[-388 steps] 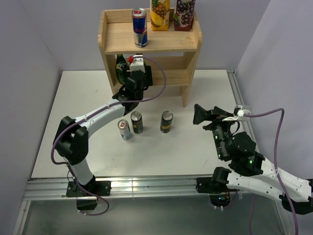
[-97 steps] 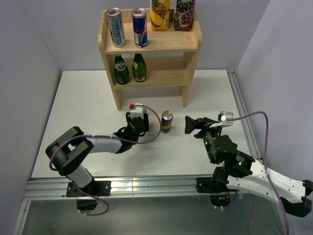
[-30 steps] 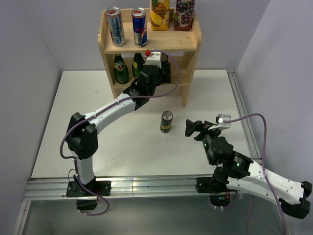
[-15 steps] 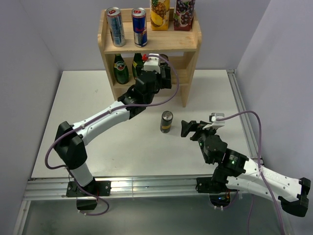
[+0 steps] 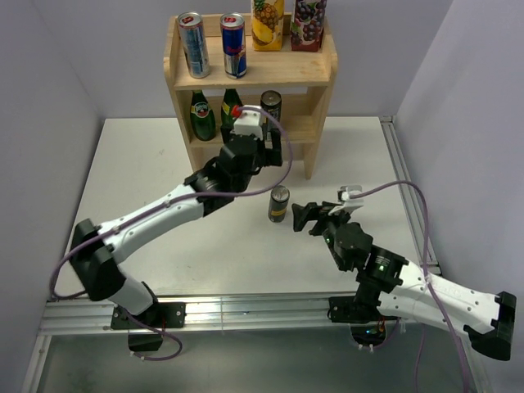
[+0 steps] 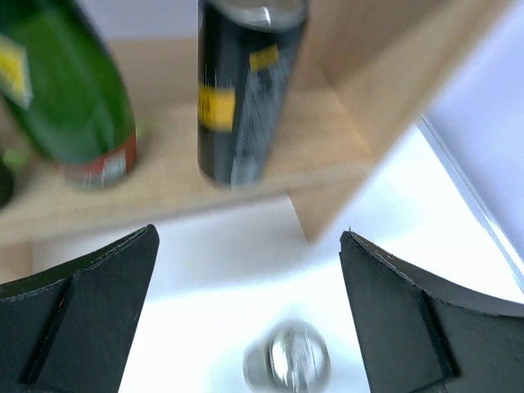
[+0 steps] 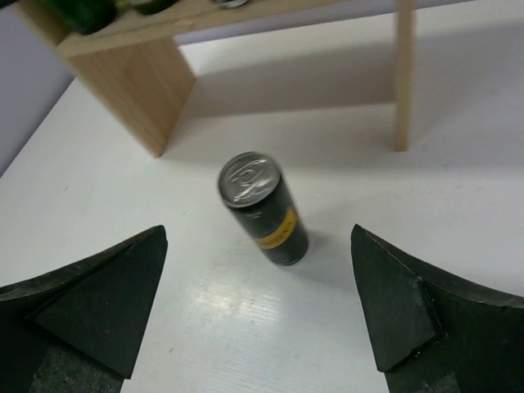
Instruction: Place and organize the beverage onto the shelf
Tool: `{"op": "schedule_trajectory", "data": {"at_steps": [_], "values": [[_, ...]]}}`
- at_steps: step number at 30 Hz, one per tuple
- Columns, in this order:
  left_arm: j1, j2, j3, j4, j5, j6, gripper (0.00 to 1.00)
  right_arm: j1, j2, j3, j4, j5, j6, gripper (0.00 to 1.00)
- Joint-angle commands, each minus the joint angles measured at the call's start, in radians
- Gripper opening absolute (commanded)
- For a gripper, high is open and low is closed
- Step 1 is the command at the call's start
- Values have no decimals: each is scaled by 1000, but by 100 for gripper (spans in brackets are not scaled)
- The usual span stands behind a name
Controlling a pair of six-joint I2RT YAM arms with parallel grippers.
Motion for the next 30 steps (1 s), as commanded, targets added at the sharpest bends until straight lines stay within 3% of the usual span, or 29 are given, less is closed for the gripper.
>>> {"op": "schedule_trajectory", "data": {"at_steps": [1,4,10,18,30], "values": [[-49,-188,-74,-77,-34,-78,99,-42,87,-33,140,-200,-1,100],[-81,-317,-185,-114,-55,-119,99,-103,157,-87,255,-363,64,100],[-121,-510,-358,-165,-114,-167,99,-142,384,-107,415,-419,116,100],[-130,-581,-449,-188,-138,-173,99,-148,642,-72,586,-379,116,100],[-130,-659,-533,-147,-161,-139,99,-195,874,-27,800,-250,76,100]]}}
